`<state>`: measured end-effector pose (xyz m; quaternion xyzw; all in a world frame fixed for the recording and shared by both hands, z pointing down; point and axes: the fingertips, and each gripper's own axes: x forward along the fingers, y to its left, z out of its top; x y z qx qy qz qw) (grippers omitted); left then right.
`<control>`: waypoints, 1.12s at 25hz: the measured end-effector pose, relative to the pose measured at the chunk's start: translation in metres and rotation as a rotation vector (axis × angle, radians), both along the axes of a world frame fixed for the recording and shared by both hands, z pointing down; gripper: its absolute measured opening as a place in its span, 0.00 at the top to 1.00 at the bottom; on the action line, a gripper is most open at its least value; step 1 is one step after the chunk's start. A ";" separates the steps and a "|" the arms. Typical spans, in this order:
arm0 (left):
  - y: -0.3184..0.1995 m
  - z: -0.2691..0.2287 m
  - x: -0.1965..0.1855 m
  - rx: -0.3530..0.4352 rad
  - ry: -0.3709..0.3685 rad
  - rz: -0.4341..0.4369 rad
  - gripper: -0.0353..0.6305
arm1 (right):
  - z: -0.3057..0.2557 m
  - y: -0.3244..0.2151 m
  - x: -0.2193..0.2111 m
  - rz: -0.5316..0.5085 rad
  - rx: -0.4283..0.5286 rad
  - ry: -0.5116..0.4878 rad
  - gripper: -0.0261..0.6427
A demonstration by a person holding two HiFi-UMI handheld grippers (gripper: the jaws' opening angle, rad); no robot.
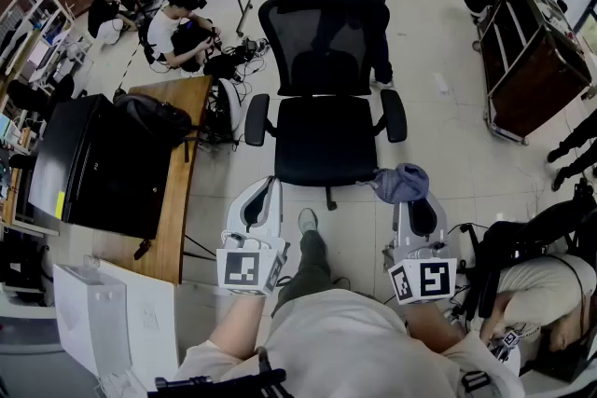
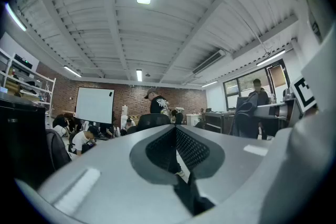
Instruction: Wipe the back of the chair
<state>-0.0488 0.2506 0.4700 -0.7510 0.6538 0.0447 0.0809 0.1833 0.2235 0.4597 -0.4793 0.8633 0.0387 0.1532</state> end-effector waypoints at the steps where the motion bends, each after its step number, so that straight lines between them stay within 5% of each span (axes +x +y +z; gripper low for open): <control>1: -0.013 -0.003 -0.003 0.018 0.000 0.016 0.85 | 0.000 -0.012 -0.005 0.003 -0.004 0.003 0.89; 11: -0.157 -0.047 -0.065 0.065 0.020 0.078 0.85 | -0.053 -0.142 -0.065 0.043 0.025 0.037 0.89; 15: -0.202 -0.048 -0.085 -0.024 -0.022 0.106 0.85 | -0.060 -0.186 -0.084 0.080 0.017 0.033 0.89; 18: -0.262 -0.061 -0.106 0.055 0.000 0.105 0.85 | -0.060 -0.243 -0.105 0.088 -0.010 0.033 0.89; 22: -0.328 -0.056 -0.121 0.003 0.018 0.092 0.85 | -0.057 -0.311 -0.129 0.065 -0.067 0.051 0.89; 27: -0.350 -0.030 -0.132 -0.158 0.003 0.046 0.85 | -0.029 -0.357 -0.150 0.017 -0.104 0.076 0.89; 28: -0.354 -0.032 -0.135 -0.137 0.015 0.039 0.85 | -0.017 -0.376 -0.160 0.012 -0.124 0.088 0.89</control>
